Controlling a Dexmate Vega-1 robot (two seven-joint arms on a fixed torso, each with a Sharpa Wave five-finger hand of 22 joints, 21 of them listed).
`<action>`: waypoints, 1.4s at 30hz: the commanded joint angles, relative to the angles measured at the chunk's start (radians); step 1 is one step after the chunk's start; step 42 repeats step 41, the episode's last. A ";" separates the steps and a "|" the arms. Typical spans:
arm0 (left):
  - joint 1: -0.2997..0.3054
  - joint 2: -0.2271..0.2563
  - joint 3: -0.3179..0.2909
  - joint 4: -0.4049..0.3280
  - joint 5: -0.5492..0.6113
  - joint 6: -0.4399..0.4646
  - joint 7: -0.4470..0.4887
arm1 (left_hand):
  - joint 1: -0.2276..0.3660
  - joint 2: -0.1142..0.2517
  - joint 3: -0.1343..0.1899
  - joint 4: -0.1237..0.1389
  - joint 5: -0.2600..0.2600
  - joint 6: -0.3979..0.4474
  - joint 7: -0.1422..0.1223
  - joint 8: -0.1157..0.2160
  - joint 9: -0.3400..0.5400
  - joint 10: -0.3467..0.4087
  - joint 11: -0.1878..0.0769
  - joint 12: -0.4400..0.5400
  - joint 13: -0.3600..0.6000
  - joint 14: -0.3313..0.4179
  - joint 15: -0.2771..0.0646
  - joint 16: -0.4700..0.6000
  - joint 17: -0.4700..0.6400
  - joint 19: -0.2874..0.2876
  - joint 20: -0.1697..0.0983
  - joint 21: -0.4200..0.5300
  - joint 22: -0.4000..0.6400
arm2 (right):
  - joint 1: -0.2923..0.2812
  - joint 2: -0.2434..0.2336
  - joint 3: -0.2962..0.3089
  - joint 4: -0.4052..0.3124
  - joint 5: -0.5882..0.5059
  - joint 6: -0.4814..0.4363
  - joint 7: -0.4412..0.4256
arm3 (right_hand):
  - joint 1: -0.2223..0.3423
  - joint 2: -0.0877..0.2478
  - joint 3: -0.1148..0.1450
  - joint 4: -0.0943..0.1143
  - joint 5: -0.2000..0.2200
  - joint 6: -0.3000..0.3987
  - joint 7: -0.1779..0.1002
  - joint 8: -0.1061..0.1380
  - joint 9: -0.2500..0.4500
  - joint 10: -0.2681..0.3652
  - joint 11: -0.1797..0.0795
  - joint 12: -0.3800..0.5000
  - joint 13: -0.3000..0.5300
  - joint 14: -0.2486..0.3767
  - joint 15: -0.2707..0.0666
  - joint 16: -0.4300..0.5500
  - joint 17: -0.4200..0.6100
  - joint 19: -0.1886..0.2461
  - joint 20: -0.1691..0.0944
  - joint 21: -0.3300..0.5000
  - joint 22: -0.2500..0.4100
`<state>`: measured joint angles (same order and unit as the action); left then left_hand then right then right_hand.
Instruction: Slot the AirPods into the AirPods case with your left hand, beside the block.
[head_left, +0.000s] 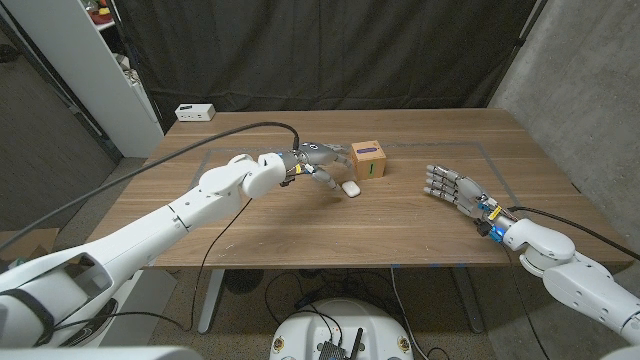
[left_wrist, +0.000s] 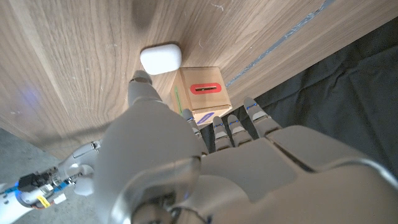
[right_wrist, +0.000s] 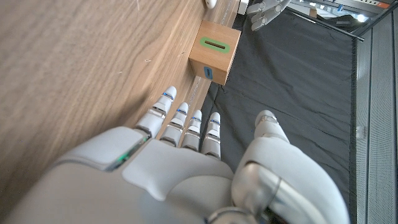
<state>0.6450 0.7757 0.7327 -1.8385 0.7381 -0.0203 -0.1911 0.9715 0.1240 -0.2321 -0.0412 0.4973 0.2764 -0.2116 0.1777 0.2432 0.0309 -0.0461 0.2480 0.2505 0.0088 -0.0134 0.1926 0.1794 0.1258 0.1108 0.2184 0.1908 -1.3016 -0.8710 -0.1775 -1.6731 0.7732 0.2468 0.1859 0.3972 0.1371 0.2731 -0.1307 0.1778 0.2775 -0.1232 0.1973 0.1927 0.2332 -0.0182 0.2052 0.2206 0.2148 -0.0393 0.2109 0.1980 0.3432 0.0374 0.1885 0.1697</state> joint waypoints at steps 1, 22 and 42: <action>0.159 0.029 -0.138 -0.097 -0.143 0.075 0.142 | -0.014 0.009 -0.009 0.014 -0.011 -0.077 -0.002 -0.010 -0.005 0.016 -0.009 0.008 0.001 0.014 -0.004 0.006 0.005 0.018 -0.001 0.008 0.002 | 0.007 0.011 0.002 -0.061 -0.033 -0.025 -0.091 | -0.009 0.000 0.004 -0.001 -0.001 0.013 0.005 0.007 0.005 0.011 -0.003 0.009 0.004 0.011 -0.062 0.005 0.001 0.002 0.006 0.006 0.004; 0.272 -0.016 -0.221 0.018 -0.478 -0.129 0.345 | -0.060 0.050 -0.010 0.061 -0.051 -0.101 0.006 0.016 -0.016 0.086 -0.018 0.032 0.001 0.072 -0.028 0.014 0.006 0.054 -0.003 0.017 0.002 | 0.014 0.078 -0.028 -0.106 -0.166 -0.002 -0.263 | -0.012 -0.003 0.003 -0.002 -0.001 0.012 0.003 0.005 0.005 0.012 -0.003 0.008 0.004 0.014 -0.067 0.006 0.001 0.009 0.004 0.009 0.004; 0.316 -0.066 -0.250 0.046 -0.633 -0.164 0.391 | -0.083 0.068 0.002 0.089 -0.069 -0.104 0.005 0.019 -0.019 0.086 -0.013 0.030 0.002 0.071 -0.025 0.011 0.009 0.054 0.007 0.015 0.003 | 0.163 0.136 -0.101 -0.013 -0.179 -0.019 -0.212 | -0.016 -0.004 0.003 -0.001 -0.001 0.013 0.004 0.005 0.005 0.014 0.001 0.009 0.004 0.015 -0.067 0.005 0.001 0.012 0.003 0.009 0.004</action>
